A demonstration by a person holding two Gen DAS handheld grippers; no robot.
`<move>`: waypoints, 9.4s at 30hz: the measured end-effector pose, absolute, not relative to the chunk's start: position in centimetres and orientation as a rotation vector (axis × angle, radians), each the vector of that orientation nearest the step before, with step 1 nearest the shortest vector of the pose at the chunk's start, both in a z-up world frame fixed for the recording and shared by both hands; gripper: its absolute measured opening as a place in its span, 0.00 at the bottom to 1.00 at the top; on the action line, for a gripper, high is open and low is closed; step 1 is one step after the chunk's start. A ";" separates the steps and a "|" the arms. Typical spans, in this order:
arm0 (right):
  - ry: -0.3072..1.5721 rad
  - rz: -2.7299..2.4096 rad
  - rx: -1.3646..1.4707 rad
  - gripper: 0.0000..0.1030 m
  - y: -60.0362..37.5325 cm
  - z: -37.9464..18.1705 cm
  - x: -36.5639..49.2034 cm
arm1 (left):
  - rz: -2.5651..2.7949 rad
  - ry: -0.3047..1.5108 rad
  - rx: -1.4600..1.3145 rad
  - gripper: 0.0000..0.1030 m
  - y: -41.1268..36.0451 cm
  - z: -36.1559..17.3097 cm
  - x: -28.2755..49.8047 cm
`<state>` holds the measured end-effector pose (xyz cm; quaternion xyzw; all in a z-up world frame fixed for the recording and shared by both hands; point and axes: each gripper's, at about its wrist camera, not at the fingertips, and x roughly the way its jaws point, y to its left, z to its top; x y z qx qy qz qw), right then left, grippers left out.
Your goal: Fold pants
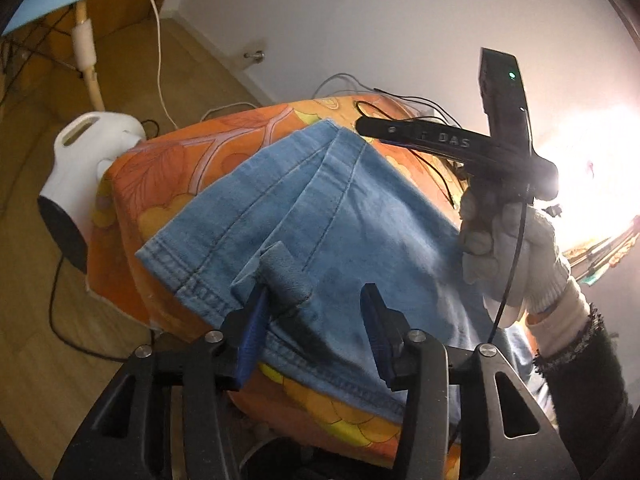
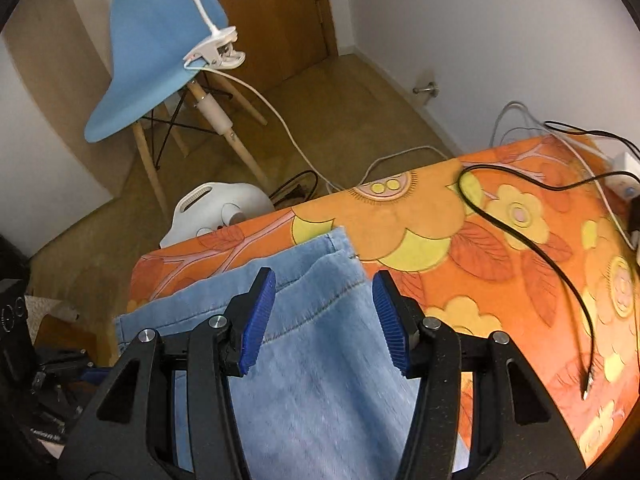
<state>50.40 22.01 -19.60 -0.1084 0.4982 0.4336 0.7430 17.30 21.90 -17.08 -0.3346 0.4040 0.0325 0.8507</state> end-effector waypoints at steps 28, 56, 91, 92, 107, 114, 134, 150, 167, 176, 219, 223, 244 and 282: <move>0.952 0.941 -0.270 0.01 21.8 -16.3 49.9 | 0.128 0.729 -0.728 0.06 23.3 -16.8 15.2; 1.027 0.941 -0.437 0.04 24.6 -19.8 49.8 | 0.122 0.740 -0.704 0.05 24.1 -17.4 14.9; 0.958 0.748 -0.250 0.21 18.8 -11.7 47.8 | 0.232 0.768 -0.673 0.20 27.2 -16.2 13.5; 0.949 0.730 -0.239 0.35 17.7 -10.9 47.0 | 0.229 0.760 -0.670 0.20 27.3 -15.7 13.1; 0.930 0.377 -0.073 0.62 -2.3 -3.4 32.9 | -0.058 0.741 -0.565 0.21 20.5 -9.7 15.0; 0.914 0.202 -0.025 0.65 -11.9 -0.7 27.5 | -0.262 0.783 -0.477 0.24 12.1 -8.2 18.2; 0.977 -0.327 0.372 0.71 -41.4 -4.1 23.5 | -0.618 1.039 -0.307 0.44 -8.9 -13.2 23.4; 1.030 -0.526 0.526 0.71 -50.0 -10.0 36.5 | -0.642 1.084 -0.110 0.44 -13.1 -14.9 23.7; 1.180 -0.606 0.437 0.18 -51.2 -14.3 36.9 | -0.703 1.082 -0.077 0.44 -13.9 -14.7 23.2; 1.022 -0.578 0.491 0.14 -51.1 -8.7 28.0 | -0.781 1.038 0.069 0.44 -17.1 -13.4 21.7; 0.852 -0.475 0.830 0.06 -56.0 -12.1 3.8 | -0.767 0.876 0.374 0.07 -22.5 -12.2 15.5; 0.854 -0.472 0.783 0.06 -55.3 -10.7 3.4 | -0.790 0.884 0.402 0.06 -22.4 -12.6 14.5; 0.990 -0.613 0.662 0.27 -55.6 -12.7 1.1 | -0.679 0.952 0.208 0.32 -15.8 -12.0 13.9; 1.238 0.164 0.085 0.21 -41.8 -16.9 29.6 | -0.050 0.933 0.068 0.33 1.9 -15.8 20.7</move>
